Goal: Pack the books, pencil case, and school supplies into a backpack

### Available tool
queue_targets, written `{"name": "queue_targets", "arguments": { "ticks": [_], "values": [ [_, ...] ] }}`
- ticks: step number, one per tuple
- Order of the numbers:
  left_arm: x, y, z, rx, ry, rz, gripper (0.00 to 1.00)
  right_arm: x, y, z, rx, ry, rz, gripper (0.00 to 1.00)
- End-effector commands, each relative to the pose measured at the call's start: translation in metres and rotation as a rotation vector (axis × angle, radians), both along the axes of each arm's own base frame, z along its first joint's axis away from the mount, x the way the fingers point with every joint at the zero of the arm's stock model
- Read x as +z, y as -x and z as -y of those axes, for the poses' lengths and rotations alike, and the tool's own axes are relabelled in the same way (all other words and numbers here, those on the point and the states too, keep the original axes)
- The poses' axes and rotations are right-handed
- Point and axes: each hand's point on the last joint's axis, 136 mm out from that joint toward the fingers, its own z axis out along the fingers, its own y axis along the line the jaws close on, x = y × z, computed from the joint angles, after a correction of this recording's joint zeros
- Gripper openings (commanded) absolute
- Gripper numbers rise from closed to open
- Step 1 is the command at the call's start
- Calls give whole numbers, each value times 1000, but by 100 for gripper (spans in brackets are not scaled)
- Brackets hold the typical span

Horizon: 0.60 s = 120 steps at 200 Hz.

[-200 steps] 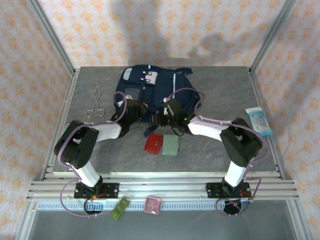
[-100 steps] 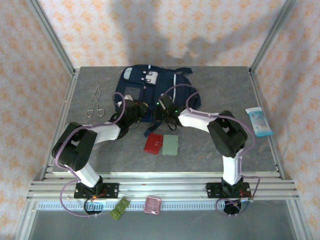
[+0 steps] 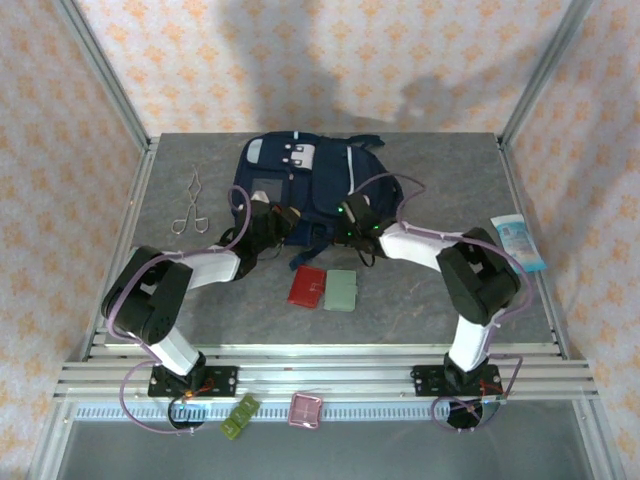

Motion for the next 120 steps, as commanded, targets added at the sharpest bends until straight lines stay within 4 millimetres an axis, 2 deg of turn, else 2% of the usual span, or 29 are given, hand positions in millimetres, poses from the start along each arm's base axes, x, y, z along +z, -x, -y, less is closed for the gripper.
{"name": "queue_targets", "arguments": {
  "ticks": [1,35,52,74,97,120],
  "values": [
    [30,-10,-19,41,-31,89,0,3,-6,62,-115,181,38,0],
    [28,-15,-23,41,-73,81,0,13,-11,101,-193,292,60,0],
    [28,-22,-21,30,-94,81,0,25,-11,105,-205,297,83,0],
    [27,-35,-15,-6,-148,69,0,43,-3,93,-144,231,91,0],
    [29,-51,-11,-25,-196,70,0,52,13,78,-45,196,76,0],
    [34,-69,-10,-24,-250,82,0,54,32,40,111,99,28,0]
  ]
}}
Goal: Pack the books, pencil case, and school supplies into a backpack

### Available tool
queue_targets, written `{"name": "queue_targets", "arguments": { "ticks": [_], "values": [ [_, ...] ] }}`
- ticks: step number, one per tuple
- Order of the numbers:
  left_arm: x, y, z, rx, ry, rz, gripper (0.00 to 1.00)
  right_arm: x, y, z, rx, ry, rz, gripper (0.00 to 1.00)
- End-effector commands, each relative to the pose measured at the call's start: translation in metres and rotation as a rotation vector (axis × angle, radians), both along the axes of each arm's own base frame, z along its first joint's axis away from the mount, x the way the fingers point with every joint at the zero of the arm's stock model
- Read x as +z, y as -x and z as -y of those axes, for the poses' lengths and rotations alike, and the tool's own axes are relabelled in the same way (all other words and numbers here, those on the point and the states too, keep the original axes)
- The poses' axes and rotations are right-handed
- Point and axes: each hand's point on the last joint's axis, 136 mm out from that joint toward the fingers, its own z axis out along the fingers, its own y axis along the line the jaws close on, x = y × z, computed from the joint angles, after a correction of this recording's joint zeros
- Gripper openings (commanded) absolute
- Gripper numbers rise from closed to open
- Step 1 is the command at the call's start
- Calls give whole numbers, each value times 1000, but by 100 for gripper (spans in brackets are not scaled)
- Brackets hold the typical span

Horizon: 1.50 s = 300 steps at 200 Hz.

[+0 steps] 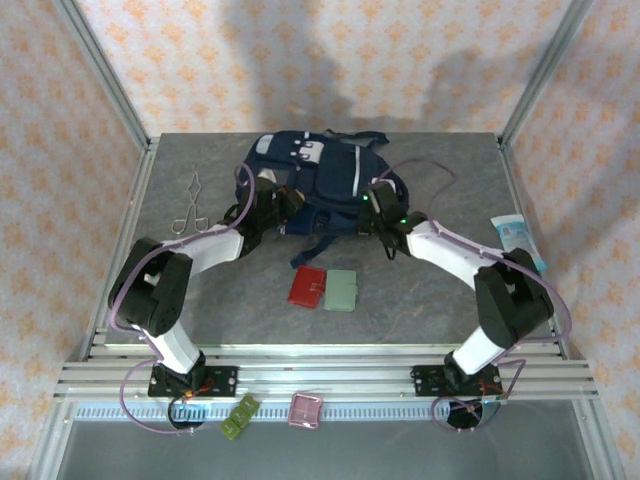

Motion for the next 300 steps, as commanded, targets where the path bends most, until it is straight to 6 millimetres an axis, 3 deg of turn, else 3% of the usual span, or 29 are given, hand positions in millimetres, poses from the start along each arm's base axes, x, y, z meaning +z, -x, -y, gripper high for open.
{"name": "queue_targets", "arguments": {
  "ticks": [1,26,53,64,101,137,161,184,203,220,227,238,256,300],
  "values": [
    [7,-30,-17,44,-121,52,0,-7,36,-18,143,-5,-106,0],
    [12,-50,-21,57,-181,62,1,-2,51,-68,288,-57,-123,0],
    [21,-53,-22,49,-180,80,44,7,47,-103,327,-195,-115,0],
    [26,-45,-19,31,-154,94,52,11,41,-109,318,-221,-104,0],
    [16,4,-29,26,-125,66,59,19,29,-119,311,-249,-81,0],
    [0,45,-13,-3,-80,41,62,8,30,-122,323,-246,-110,0],
    [-5,52,11,-39,-39,62,64,6,30,-123,324,-253,-116,0],
    [-9,44,29,-69,-19,70,64,7,32,-125,331,-261,-118,0],
    [-9,35,38,-77,-4,85,62,5,34,-125,333,-270,-123,0],
    [-16,27,39,-62,-29,82,51,1,35,-126,334,-268,-134,0],
    [-18,25,39,-57,-28,80,42,-2,35,-124,328,-260,-143,0],
    [-20,22,39,-58,-24,80,19,-7,35,-122,318,-241,-155,0],
    [-20,19,39,-63,-18,78,0,-17,34,-111,277,-181,-176,0],
    [-15,17,20,-33,-27,86,0,-37,41,-64,147,-31,-243,0]
  ]
}}
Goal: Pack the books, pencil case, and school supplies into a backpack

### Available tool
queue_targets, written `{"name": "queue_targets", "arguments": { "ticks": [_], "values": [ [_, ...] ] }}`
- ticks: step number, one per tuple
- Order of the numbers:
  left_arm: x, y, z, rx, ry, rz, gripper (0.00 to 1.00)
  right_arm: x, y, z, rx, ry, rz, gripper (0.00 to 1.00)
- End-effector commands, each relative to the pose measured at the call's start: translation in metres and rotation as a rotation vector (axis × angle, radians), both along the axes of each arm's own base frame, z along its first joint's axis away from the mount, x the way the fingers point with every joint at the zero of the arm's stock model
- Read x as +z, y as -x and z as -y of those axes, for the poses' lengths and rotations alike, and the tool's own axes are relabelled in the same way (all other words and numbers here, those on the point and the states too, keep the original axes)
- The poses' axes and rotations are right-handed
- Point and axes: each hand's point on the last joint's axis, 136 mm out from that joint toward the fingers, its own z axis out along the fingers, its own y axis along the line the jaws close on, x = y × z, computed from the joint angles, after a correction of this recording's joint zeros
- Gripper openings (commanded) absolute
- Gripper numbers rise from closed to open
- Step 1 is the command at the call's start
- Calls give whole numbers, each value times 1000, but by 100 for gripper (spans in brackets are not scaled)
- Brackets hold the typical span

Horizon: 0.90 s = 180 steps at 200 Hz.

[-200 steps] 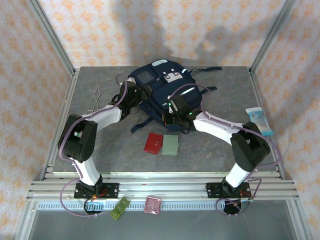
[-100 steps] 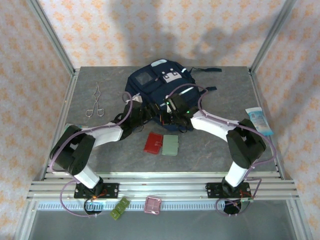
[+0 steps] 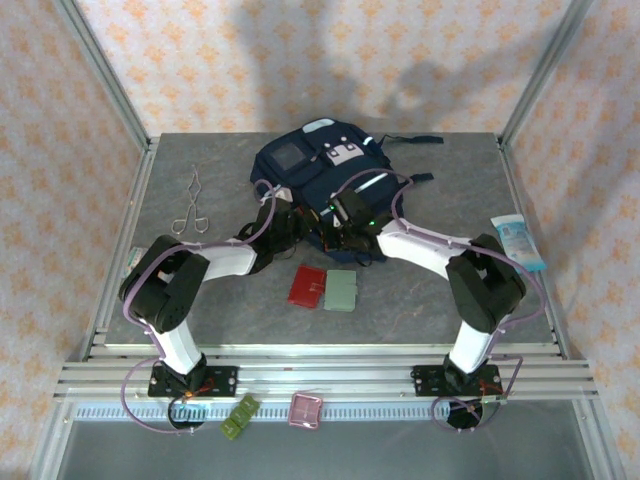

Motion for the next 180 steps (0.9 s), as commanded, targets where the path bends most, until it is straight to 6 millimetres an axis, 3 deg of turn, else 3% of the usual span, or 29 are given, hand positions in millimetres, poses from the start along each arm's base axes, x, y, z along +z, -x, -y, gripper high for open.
{"name": "queue_targets", "arguments": {
  "ticks": [1,67,89,124,155,180],
  "values": [
    [26,-18,-18,54,12,84,0,-5,-1,40,-109,127,-13,0],
    [29,-20,-48,86,-7,87,0,-6,-5,141,-335,266,13,0],
    [30,-22,-47,76,-21,89,0,0,-10,153,-368,269,37,0],
    [32,-35,-45,67,-48,91,0,6,-3,128,-278,176,30,0],
    [39,-61,-52,82,-86,95,0,24,14,76,-129,86,61,0],
    [48,-84,-61,105,-128,107,0,30,17,33,-57,-20,47,0]
  ]
}}
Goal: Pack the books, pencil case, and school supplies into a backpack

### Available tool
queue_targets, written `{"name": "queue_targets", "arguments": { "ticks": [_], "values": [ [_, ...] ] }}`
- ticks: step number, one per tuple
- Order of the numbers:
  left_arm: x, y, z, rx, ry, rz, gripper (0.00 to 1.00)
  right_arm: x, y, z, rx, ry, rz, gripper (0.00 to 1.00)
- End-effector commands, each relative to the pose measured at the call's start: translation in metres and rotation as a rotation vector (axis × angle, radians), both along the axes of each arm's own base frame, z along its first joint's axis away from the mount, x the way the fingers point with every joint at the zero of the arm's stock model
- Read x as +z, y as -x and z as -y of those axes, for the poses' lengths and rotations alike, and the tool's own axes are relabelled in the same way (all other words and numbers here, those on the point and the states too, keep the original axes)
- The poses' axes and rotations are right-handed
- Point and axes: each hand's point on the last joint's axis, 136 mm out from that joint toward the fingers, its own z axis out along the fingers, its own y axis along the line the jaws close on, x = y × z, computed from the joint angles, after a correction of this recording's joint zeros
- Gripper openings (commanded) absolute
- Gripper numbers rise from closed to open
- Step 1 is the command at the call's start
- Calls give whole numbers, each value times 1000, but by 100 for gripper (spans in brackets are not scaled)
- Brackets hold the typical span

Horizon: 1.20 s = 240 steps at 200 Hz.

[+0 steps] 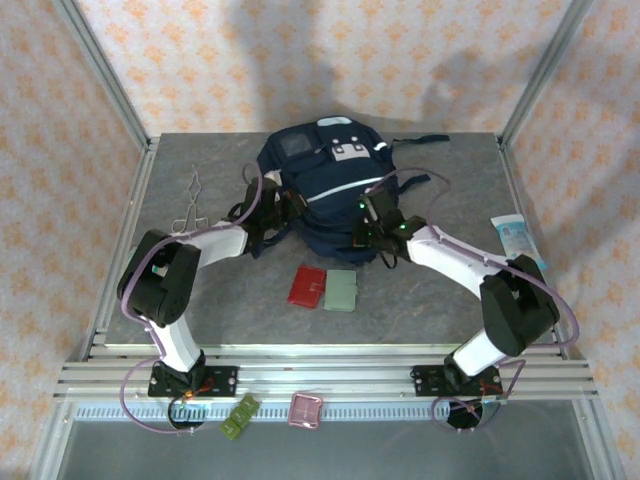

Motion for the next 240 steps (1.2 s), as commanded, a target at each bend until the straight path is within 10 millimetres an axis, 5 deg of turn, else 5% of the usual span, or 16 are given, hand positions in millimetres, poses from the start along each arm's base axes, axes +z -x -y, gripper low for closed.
{"name": "queue_targets", "arguments": {
  "ticks": [1,10,39,86,122,148,215,240],
  "values": [
    [34,-44,-23,87,-67,124,0,6,21,-41,112,-85,-52,0],
    [39,-51,-29,103,-86,130,0,8,19,-57,138,-130,-51,0],
    [62,-53,-41,136,-82,165,34,17,3,-98,187,-262,-45,0],
    [50,5,-48,141,-13,118,50,23,-12,-115,203,-287,-25,0],
    [31,47,-25,121,80,71,58,20,-11,-116,210,-287,-35,0],
    [24,52,-3,91,110,57,60,18,-9,-117,218,-295,-43,0],
    [6,31,19,66,110,18,61,21,-4,-119,237,-307,-43,0],
    [0,22,23,66,103,14,49,12,1,-124,265,-293,-69,0]
  ]
}}
